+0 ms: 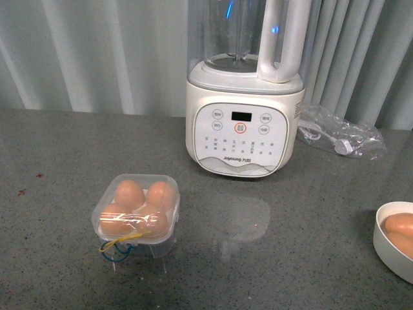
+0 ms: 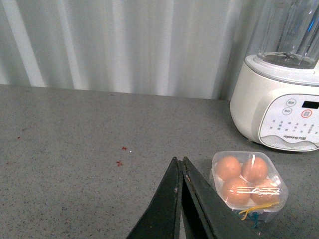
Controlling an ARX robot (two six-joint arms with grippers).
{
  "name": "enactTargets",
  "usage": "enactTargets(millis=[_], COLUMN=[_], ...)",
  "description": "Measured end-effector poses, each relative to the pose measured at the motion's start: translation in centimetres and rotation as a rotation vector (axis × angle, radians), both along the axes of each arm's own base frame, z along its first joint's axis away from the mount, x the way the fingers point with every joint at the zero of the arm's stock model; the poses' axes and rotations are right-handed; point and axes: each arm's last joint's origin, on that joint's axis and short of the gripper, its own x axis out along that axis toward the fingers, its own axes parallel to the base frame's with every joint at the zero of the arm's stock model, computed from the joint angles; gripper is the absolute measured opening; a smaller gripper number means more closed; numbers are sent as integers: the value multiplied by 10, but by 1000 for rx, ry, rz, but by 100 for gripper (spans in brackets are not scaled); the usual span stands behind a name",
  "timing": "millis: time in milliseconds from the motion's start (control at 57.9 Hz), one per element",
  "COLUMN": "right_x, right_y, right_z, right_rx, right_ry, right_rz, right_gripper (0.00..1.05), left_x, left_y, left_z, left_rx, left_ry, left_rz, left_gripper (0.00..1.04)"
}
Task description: Put egg into box
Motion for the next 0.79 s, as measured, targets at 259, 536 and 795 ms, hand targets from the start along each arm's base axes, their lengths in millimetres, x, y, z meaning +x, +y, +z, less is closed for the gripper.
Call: enactTargets(millis=[259, 536, 795], right_x=[0, 0, 0], right_y=[0, 0, 0], right_z=[0, 0, 0], right_rx=[0, 0, 0], right_ry=[0, 0, 0], right_rz=[0, 0, 0], right_gripper=[97, 97, 97], left_x=[-7, -13, -26], left_y=[0, 0, 0], left_z=[0, 0, -3], left_rx=[0, 0, 0], left_ry=[-3, -2, 1], left_rz=[0, 0, 0], left_gripper=[4, 4, 4])
